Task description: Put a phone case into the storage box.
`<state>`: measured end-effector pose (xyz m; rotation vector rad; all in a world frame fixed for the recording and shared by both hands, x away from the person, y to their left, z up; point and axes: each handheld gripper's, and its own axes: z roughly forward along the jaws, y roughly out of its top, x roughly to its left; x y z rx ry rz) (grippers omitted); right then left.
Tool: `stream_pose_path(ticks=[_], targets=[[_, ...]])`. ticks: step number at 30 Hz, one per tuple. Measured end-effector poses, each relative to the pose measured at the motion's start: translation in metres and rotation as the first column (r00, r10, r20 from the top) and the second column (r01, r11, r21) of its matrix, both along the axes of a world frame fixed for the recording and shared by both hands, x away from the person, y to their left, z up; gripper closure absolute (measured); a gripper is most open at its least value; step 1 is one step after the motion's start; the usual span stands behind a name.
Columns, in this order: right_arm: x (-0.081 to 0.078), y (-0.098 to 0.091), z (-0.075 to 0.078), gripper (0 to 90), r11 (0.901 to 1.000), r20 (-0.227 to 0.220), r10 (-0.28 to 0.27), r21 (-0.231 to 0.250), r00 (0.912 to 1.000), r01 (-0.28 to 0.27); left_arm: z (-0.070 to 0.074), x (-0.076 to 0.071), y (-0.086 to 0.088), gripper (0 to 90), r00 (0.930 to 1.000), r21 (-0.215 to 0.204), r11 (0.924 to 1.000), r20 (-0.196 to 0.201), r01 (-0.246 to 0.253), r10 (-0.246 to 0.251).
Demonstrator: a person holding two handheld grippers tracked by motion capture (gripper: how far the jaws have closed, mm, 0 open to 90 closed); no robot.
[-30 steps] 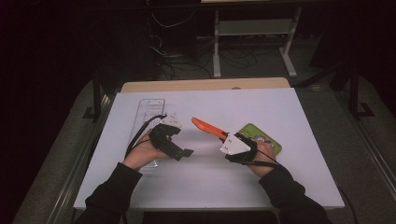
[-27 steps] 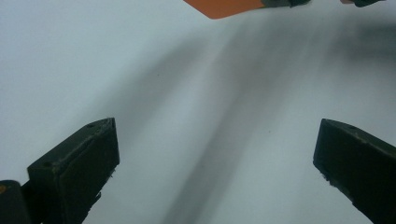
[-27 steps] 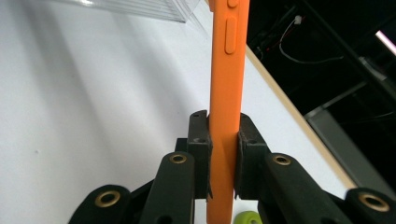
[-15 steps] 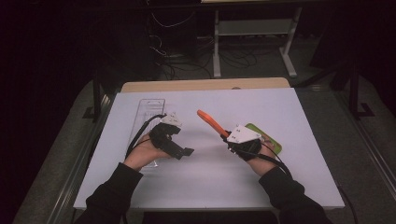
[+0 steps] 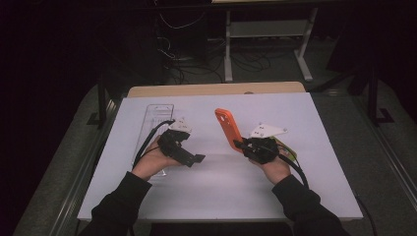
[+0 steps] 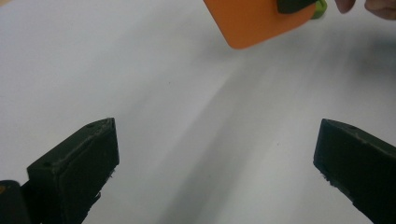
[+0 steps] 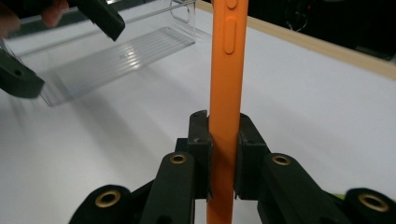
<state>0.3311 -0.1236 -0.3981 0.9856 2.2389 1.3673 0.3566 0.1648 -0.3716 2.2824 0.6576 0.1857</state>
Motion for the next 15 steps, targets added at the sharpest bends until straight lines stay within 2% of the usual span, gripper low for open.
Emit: stream_pose_path(ticks=[1, 2, 5, 7, 8, 9, 10, 13, 14, 15], targets=[[0.0007, -0.0012, 0.0000, 78.1, 0.9999, -0.008, -0.003, 0.012, 1.0000, 0.003, -0.0003, -0.0008, -0.0012, 0.0, 0.9998, -0.024, 0.9996, -0.009, -0.016, 0.016], [0.0013, -0.0023, -0.0003, 78.1, 0.9992, -0.032, -0.010, 0.038, 0.9994, 0.011, -0.0001, -0.0009, -0.0014, 0.0, 0.9998, -0.026, 0.9995, -0.007, -0.019, 0.019], [0.0022, -0.0045, -0.0005, 78.1, 0.9975, -0.050, -0.012, 0.069, 0.9987, 0.016, 0.0010, 0.0004, 0.0001, 0.0, 0.9996, -0.036, 0.9989, 0.004, -0.030, 0.030], [0.0028, -0.0048, -0.0010, 78.1, 0.9968, -0.059, -0.015, 0.078, 0.9982, 0.019, 0.0015, 0.0006, 0.0004, 0.0, 0.9986, -0.070, 0.9962, 0.000, -0.052, 0.052], [0.0027, -0.0045, -0.0013, 78.1, 0.9966, -0.064, -0.016, 0.079, 0.9978, 0.021, 0.0024, 0.0016, 0.0015, 0.0, 0.9989, -0.072, 0.9964, 0.001, -0.046, 0.047], [0.0026, -0.0042, -0.0016, 78.1, 0.9964, -0.067, -0.017, 0.081, 0.9976, 0.023, 0.0033, 0.0016, 0.0012, 0.0, 0.9980, -0.105, 0.9925, -0.006, -0.063, 0.063], [0.0026, -0.0038, -0.0022, 78.1, 0.9963, -0.071, -0.016, 0.083, 0.9973, 0.022, 0.0041, 0.0026, 0.0019, 0.0, 0.9980, -0.109, 0.9921, 0.003, -0.062, 0.063], [0.0015, -0.0012, -0.0030, 78.1, 0.9958, -0.082, -0.013, 0.089, 0.9966, 0.021, 0.0062, 0.0030, 0.0016, 0.0, 0.9969, -0.133, 0.9880, -0.002, -0.079, 0.079], [0.0009, 0.0001, -0.0034, 78.1, 0.9953, -0.085, -0.013, 0.095, 0.9963, 0.021, 0.0068, 0.0037, 0.0021, 0.0, 0.9968, -0.133, 0.9880, 0.009, -0.078, 0.080], [0.0006, 0.0011, -0.0035, 78.1, 0.9955, -0.083, -0.012, 0.093, 0.9964, 0.020, 0.0069, 0.0032, 0.0012, 0.0, 0.9957, -0.154, 0.9838, -0.004, -0.092, 0.092]])
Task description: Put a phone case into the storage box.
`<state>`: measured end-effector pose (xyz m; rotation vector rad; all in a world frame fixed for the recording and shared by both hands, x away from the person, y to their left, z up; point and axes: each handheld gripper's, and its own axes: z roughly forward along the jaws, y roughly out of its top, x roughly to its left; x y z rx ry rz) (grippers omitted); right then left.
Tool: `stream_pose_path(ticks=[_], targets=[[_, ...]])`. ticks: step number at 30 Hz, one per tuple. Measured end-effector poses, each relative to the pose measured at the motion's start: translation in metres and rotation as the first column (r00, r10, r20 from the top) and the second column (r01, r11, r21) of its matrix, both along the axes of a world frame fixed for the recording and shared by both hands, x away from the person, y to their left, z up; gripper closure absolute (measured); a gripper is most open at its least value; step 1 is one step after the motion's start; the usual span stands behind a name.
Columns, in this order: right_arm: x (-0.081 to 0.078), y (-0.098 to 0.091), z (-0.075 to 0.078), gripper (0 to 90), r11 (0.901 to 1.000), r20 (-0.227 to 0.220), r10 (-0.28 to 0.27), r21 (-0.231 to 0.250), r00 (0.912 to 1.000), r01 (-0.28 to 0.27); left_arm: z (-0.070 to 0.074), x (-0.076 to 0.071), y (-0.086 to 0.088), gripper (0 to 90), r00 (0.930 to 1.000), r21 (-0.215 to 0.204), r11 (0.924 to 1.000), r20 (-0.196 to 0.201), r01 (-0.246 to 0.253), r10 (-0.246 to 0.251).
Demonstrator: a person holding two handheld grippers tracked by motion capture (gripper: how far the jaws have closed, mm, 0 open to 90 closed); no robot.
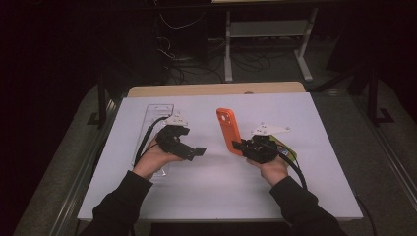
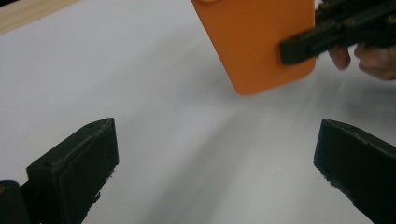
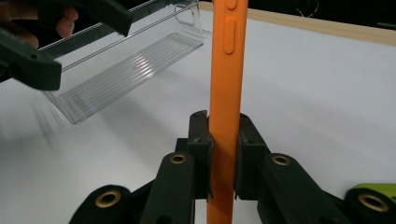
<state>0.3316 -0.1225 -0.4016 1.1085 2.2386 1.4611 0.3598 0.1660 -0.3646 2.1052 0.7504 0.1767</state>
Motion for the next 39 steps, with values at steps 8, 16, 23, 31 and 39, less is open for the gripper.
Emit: stream_pose_path(ticks=[8, 16, 23, 31, 39], targets=[[-0.004, 0.010, -0.002, 78.1, 0.9999, 0.001, 0.012, -0.009, 0.9999, -0.012, 0.003, 0.004, -0.006, 0.0, 1.0000, -0.029, 0.9996, 0.004, 0.002, -0.002], [-0.006, 0.014, -0.001, 78.2, 0.9996, 0.013, 0.020, -0.018, 0.9997, -0.019, 0.007, 0.008, -0.016, 0.0, 1.0000, -0.066, 0.9978, 0.006, -0.003, 0.003], [-0.006, 0.017, -0.001, 78.2, 0.9996, 0.025, 0.025, -0.013, 0.9994, -0.025, 0.009, 0.014, -0.023, 0.0, 1.0000, -0.072, 0.9974, 0.008, 0.001, -0.001], [-0.007, 0.021, -0.001, 78.2, 0.9995, 0.034, 0.031, -0.012, 0.9989, -0.031, 0.010, 0.016, -0.032, 0.0, 1.0000, -0.097, 0.9953, -0.007, -0.006, 0.005], [-0.010, 0.023, 0.002, 78.2, 0.9994, 0.032, 0.034, 0.009, 0.9989, -0.034, 0.006, 0.019, -0.037, 0.0, 0.9999, -0.119, 0.9928, -0.010, -0.009, 0.007]])
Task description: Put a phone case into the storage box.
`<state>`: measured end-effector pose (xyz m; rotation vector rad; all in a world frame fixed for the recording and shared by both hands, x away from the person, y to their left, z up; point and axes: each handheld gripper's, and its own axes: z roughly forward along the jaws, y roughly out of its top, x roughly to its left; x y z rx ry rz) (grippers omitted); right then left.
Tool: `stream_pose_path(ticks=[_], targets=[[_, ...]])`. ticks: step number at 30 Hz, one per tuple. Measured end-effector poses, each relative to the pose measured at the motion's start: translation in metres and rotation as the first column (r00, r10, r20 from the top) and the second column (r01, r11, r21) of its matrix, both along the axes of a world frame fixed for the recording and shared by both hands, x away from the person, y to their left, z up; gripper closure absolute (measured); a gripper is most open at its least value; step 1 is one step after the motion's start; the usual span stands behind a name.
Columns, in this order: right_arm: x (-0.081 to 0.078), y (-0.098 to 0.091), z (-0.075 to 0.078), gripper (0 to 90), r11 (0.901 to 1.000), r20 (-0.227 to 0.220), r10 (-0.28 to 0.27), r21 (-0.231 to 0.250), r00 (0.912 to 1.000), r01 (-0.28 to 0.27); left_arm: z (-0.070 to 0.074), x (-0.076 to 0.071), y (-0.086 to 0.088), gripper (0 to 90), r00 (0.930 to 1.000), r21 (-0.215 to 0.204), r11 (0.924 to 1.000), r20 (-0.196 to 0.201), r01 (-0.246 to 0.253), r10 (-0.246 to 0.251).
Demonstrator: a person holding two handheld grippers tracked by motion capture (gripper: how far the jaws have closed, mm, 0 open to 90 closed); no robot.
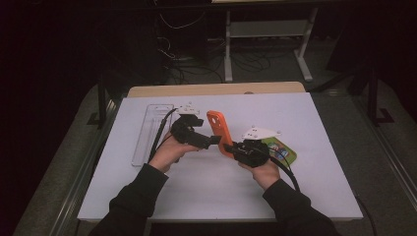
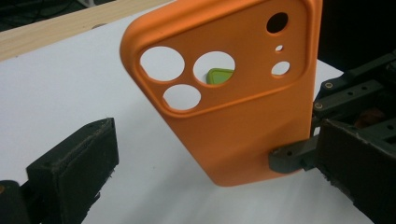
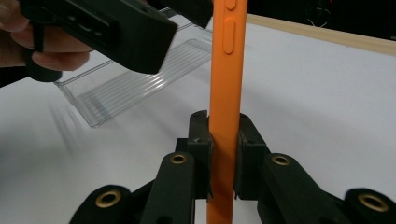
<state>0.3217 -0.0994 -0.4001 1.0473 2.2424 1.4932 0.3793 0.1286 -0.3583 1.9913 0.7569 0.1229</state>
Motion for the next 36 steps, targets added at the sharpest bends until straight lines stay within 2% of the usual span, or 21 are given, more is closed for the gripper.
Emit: stream_pose_path(ticks=[4, 8, 13, 15, 22, 28, 32, 33, 36], targets=[[0.000, 0.002, 0.000, 78.2, 1.0000, 0.002, 0.008, 0.003, 1.0000, -0.008, -0.002, 0.002, -0.006, 0.0, 1.0000, -0.021, 0.9997, -0.002, 0.007, -0.007], [0.000, 0.003, 0.000, 78.2, 0.9998, -0.001, 0.014, 0.012, 0.9999, -0.014, -0.001, 0.005, -0.007, 0.0, 0.9997, -0.029, 0.9995, 0.021, 0.014, -0.013], [-0.002, 0.005, 0.000, 78.2, 0.9996, -0.003, 0.024, 0.016, 0.9997, -0.024, -0.001, 0.006, -0.007, 0.0, 1.0000, -0.058, 0.9983, 0.005, 0.002, -0.002], [-0.002, 0.006, 0.000, 78.2, 0.9995, 0.000, 0.026, 0.019, 0.9997, -0.026, 0.000, 0.007, -0.007, 0.0, 0.9998, -0.044, 0.9990, 0.015, 0.013, -0.012], [-0.003, 0.010, -0.001, 78.3, 0.9993, -0.012, 0.032, 0.021, 0.9994, -0.032, 0.002, 0.007, -0.011, 0.0, 0.9998, -0.076, 0.9970, 0.016, 0.016, -0.015], [-0.002, 0.011, -0.003, 78.4, 0.9995, -0.007, 0.031, 0.003, 0.9995, -0.031, 0.000, 0.007, -0.014, 0.1, 0.9998, -0.085, 0.9964, 0.017, 0.007, -0.006], [-0.001, 0.012, -0.005, 78.5, 0.9993, -0.002, 0.032, -0.019, 0.9995, -0.032, 0.001, 0.008, -0.013, 5.3, 0.9999, -0.095, 0.9953, 0.005, -0.015, 0.015], [0.000, 0.013, -0.006, 78.6, 0.9994, 0.000, 0.030, -0.019, 0.9995, -0.030, 0.001, 0.009, -0.012, 10.7, 0.9997, -0.107, 0.9940, 0.008, -0.022, 0.023], [0.000, 0.014, -0.006, 78.6, 0.9992, 0.003, 0.033, -0.022, 0.9994, -0.033, 0.000, 0.011, -0.011, 12.3, 0.9999, -0.127, 0.9919, 0.009, -0.010, 0.012]])
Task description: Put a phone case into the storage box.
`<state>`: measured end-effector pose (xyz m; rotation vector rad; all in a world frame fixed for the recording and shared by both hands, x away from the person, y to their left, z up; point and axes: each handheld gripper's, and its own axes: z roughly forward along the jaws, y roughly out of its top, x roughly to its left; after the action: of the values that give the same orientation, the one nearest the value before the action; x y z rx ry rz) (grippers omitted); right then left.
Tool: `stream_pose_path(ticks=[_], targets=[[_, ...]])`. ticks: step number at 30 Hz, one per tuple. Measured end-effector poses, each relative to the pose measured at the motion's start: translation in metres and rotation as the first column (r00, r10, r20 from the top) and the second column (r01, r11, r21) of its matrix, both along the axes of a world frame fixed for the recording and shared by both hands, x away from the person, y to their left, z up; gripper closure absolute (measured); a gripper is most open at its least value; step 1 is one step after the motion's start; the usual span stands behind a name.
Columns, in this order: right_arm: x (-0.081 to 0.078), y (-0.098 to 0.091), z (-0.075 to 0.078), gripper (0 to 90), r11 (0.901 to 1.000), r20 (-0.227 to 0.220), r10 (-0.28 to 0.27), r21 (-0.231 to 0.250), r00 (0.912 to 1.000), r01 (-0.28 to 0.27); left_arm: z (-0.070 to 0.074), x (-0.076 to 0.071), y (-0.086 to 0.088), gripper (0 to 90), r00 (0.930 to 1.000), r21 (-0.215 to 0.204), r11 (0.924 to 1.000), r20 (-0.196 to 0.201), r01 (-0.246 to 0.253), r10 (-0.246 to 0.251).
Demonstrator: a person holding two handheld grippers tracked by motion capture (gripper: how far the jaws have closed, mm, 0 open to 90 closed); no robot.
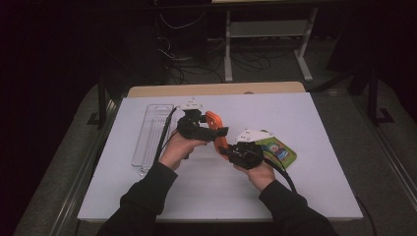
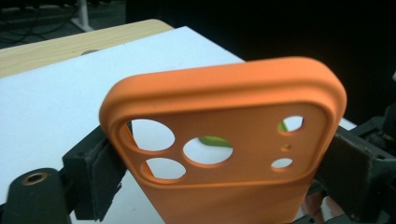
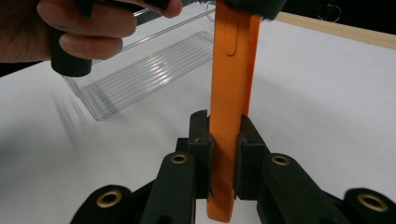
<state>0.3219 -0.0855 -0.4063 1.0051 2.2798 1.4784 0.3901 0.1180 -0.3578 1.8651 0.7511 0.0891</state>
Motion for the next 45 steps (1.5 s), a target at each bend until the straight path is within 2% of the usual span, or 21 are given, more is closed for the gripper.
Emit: stream_pose_path(ticks=[5, 8, 11, 12, 14, 18, 22, 26, 29, 32, 33, 36, 40, 45], targets=[[0.000, 0.000, -0.001, 78.5, 0.9998, 0.001, 0.002, -0.021, 1.0000, -0.002, 0.001, -0.001, -0.001, 14.3, 0.9998, 0.013, 0.9998, 0.012, 0.014, -0.014], [0.000, 0.000, -0.001, 78.2, 0.9998, 0.013, 0.003, -0.020, 0.9999, -0.003, 0.002, 0.001, -0.001, 15.0, 0.9998, 0.007, 0.9998, 0.000, 0.019, -0.019], [0.001, -0.001, 0.000, 77.2, 0.9998, 0.001, 0.000, -0.021, 1.0000, 0.000, 0.003, 0.000, -0.003, 15.4, 0.9998, 0.019, 0.9996, 0.007, 0.019, -0.019], [0.002, -0.002, 0.000, 74.2, 0.9998, -0.003, 0.001, -0.021, 1.0000, -0.001, 0.003, -0.001, -0.003, 15.5, 0.9998, 0.020, 0.9997, 0.016, 0.015, -0.015], [0.003, -0.003, 0.001, 62.7, 0.9997, -0.010, 0.011, -0.023, 0.9999, -0.011, 0.004, 0.000, -0.002, 15.6, 0.9996, 0.025, 0.9997, 0.026, 0.007, -0.008], [0.003, -0.009, 0.003, 45.2, 0.9993, -0.036, 0.008, -0.037, 0.9993, -0.009, 0.004, 0.000, -0.001, 15.6, 0.9997, 0.027, 0.9996, 0.023, -0.004, 0.004], [0.000, -0.019, 0.005, 31.7, 0.9979, -0.065, 0.023, -0.058, 0.9976, -0.027, 0.006, 0.001, 0.000, 15.6, 0.9993, 0.039, 0.9992, 0.035, -0.011, 0.010], [-0.001, -0.031, 0.003, 20.4, 0.9957, -0.050, 0.021, -0.089, 0.9985, -0.025, 0.007, 0.002, 0.001, 15.6, 0.9992, 0.037, 0.9991, 0.034, -0.021, 0.020], [-0.001, -0.038, 0.001, 12.8, 0.9953, -0.052, 0.024, -0.092, 0.9984, -0.028, 0.008, 0.002, 0.003, 15.5, 0.9989, 0.053, 0.9983, 0.040, -0.025, 0.023], [-0.004, -0.044, -0.001, 9.7, 0.9936, -0.042, 0.014, -0.112, 0.9990, -0.018, 0.011, 0.002, 0.006, 15.5, 0.9985, 0.066, 0.9976, 0.051, -0.023, 0.020], [-0.005, -0.047, -0.002, 7.0, 0.9933, -0.037, 0.012, -0.114, 0.9992, -0.016, 0.012, 0.002, 0.006, 15.5, 0.9986, 0.054, 0.9981, 0.045, -0.030, 0.028], [-0.008, -0.056, -0.005, 0.5, 0.9921, -0.043, 0.028, -0.121, 0.9987, -0.033, 0.016, 0.004, 0.009, 15.5, 0.9981, 0.058, 0.9977, 0.053, -0.035, 0.032], [-0.015, -0.069, -0.008, 0.0, 0.9912, -0.036, 0.009, -0.132, 0.9993, -0.014, 0.028, 0.007, 0.016, 15.5, 0.9960, 0.074, 0.9964, 0.081, -0.042, 0.036], [-0.023, -0.085, -0.013, 0.0, 0.9932, -0.027, -0.011, -0.116, 0.9996, 0.008, 0.042, 0.011, 0.025, 15.5, 0.9931, 0.073, 0.9952, 0.102, -0.065, 0.057]])
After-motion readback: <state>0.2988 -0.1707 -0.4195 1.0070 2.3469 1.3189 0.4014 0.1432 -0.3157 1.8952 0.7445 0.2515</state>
